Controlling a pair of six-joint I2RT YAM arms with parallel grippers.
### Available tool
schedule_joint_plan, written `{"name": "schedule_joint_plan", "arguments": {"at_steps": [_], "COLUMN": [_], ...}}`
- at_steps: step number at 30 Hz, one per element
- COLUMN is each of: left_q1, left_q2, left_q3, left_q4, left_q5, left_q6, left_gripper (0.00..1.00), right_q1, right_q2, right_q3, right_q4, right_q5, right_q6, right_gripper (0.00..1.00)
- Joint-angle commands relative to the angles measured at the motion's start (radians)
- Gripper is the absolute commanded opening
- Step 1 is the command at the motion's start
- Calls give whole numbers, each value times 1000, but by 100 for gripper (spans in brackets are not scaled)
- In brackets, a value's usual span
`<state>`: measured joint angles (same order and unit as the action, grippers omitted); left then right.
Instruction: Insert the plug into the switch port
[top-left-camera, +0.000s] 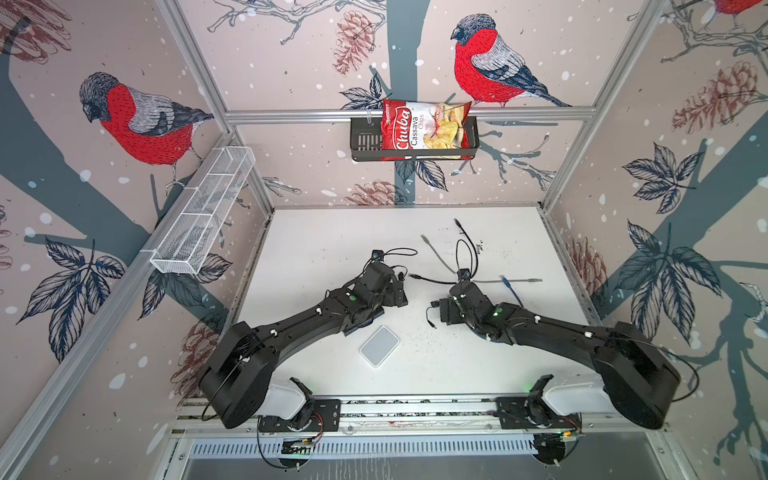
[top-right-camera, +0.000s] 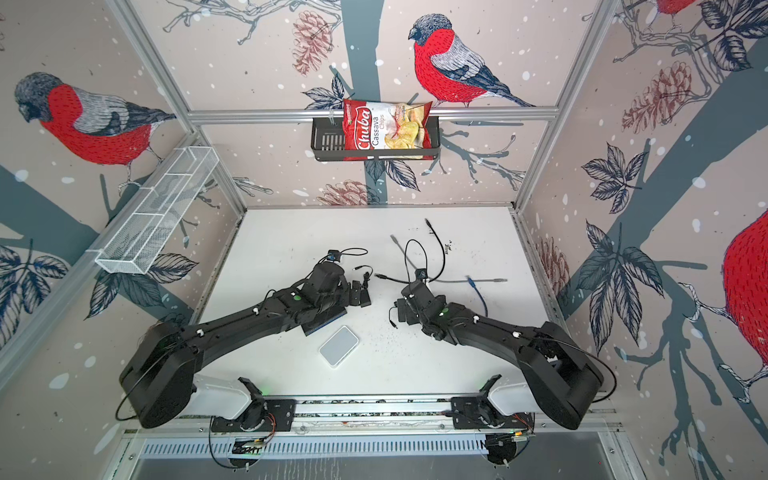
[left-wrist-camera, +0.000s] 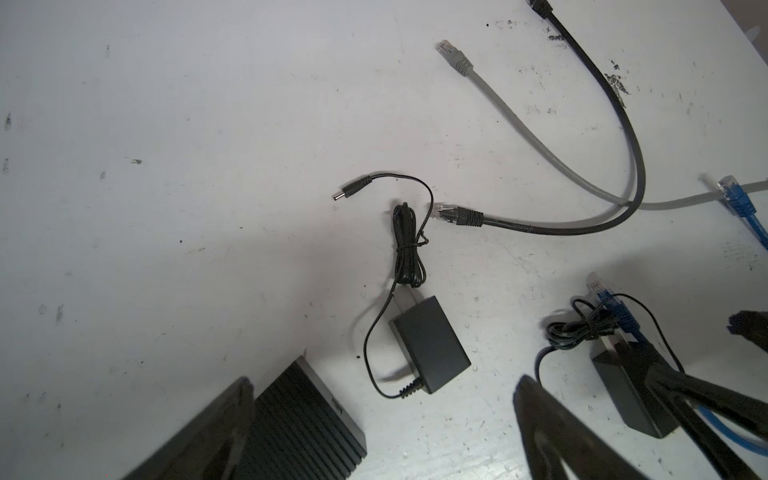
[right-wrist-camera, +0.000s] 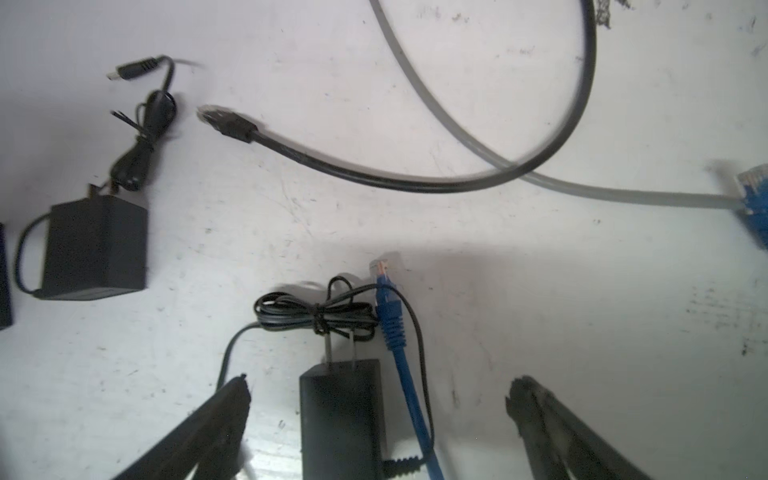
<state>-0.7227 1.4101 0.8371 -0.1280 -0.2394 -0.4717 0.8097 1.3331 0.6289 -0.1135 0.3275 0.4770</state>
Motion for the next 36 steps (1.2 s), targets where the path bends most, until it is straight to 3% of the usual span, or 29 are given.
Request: {"name": "schedule_joint_plan", "arguments": {"at_steps": [1, 5, 11, 23, 27, 36], "left_q1": [-3, -4, -4, -3, -3, -3], "left_q2": [9, 6, -8, -136, -174, -202], "left_q3": [13, -3, -31, -164, -221, -245], "left_q4": [-28, 22, 78, 200, 291, 323], "left_q5": [-5, 12, 23, -41, -53, -62], "left_q6": [-32, -45, -75, -132, -123, -127], "left_gripper": [96, 96, 96, 96, 95, 95], "right_q1": [38, 111, 132, 141, 145, 162], "right_q2": [-32, -36, 62, 253, 280, 329], "right_q3": [13, 40, 75, 157, 168, 185], "right_q4": [-5, 1, 29, -9, -24, -61], "right_q5": [-26, -42, -126, -147, -152, -145], "right_q6": [-59, -122, -118, -127, -130, -133], "right_gripper": [99, 93, 67, 46, 40, 30]}}
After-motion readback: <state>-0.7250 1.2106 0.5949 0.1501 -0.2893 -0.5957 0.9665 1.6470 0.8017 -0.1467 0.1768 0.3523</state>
